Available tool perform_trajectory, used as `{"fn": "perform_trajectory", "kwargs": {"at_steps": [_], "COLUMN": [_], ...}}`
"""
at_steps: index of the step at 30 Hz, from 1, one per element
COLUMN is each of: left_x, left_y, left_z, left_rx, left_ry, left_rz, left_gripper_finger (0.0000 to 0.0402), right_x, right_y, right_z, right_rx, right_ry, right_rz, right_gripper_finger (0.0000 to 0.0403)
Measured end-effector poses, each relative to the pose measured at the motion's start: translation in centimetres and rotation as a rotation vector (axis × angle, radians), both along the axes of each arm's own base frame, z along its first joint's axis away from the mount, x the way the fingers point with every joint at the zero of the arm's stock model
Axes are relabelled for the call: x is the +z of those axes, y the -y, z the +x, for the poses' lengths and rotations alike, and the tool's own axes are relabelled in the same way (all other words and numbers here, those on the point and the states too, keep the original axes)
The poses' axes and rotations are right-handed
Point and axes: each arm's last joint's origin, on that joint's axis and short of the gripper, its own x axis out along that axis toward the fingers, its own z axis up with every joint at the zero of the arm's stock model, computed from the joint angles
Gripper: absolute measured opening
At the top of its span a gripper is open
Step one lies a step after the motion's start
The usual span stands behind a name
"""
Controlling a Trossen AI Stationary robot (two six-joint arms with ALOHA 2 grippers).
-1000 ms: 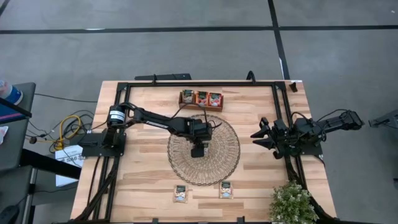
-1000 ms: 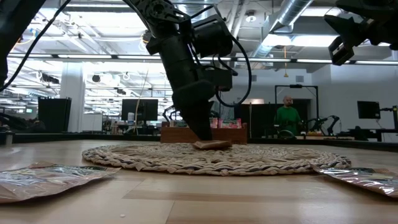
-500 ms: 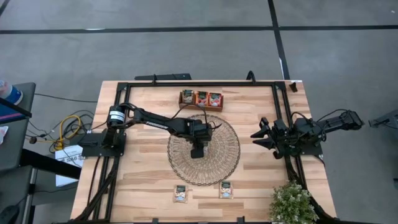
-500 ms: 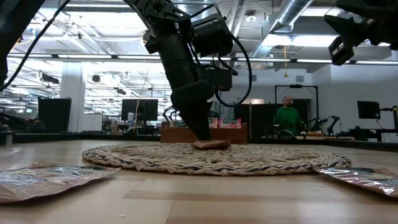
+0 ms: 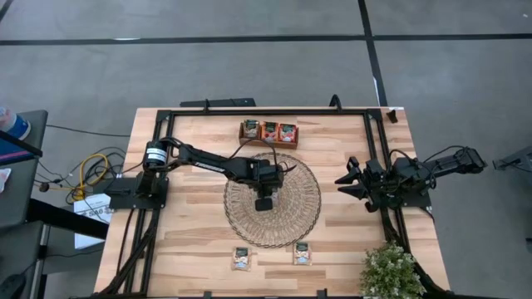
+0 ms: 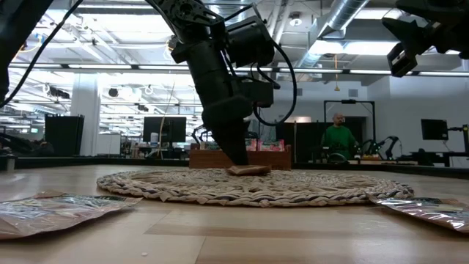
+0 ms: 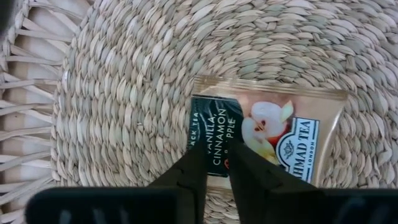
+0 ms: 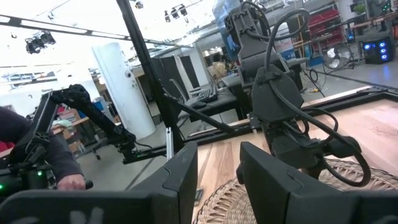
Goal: Pick & Place Tea
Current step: Put the brown tea bag into the left section of the wooden organizer
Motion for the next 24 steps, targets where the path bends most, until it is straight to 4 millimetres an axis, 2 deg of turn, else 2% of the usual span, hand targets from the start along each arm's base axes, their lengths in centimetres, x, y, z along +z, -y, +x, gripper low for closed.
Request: {"fn": "perform_trajectory", "kwargs": {"at_steps": [8, 18, 24], "left_x": [0.03, 0.07, 0.44], "left_y": [0.0, -0.02, 0.0], "left_z": [0.04, 0.07, -0.09], "left_rx": [0.0, 0.003, 0.075], "left_ry": [0.005, 0.01, 0.017], "left_rz": [0.001, 0.001, -0.038], "left_gripper_finger": [0.0004, 0.0, 0.0], "right_x": [0.0, 0.0, 0.0], "right_y": [0.0, 0.0, 0.0], "right_z": [0.0, 0.0, 0.0], "right_rx": [0.0, 0.0, 0.0], "right_ry": [0.0, 0.0, 0.0], "right_rz": [0.0, 0.0, -0.001], "right_gripper_finger": [0.0114, 0.0114, 0.0114]}}
